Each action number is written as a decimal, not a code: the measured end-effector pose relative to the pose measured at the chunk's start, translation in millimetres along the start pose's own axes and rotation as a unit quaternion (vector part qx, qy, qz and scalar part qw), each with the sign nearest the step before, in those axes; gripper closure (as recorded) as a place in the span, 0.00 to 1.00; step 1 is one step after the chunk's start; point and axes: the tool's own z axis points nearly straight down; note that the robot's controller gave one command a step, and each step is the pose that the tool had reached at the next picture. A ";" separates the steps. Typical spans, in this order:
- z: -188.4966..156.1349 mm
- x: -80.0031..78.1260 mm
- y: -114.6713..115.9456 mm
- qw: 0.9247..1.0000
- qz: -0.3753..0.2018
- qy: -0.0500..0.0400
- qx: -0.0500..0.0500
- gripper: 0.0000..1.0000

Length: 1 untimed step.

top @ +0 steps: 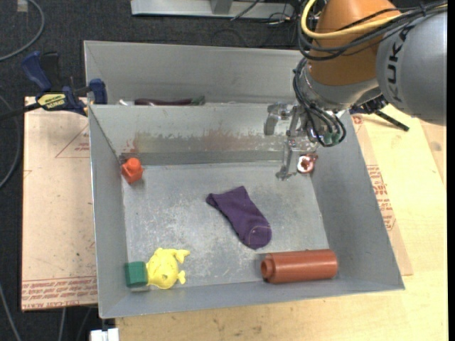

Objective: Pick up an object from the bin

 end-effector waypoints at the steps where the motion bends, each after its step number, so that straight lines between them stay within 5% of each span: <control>1: -5.2 -1.0 0.0 1.000 0.000 -0.004 0.000 0.00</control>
Offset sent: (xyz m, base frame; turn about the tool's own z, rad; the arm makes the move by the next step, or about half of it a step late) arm -0.0150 0.0414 -0.1645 0.0235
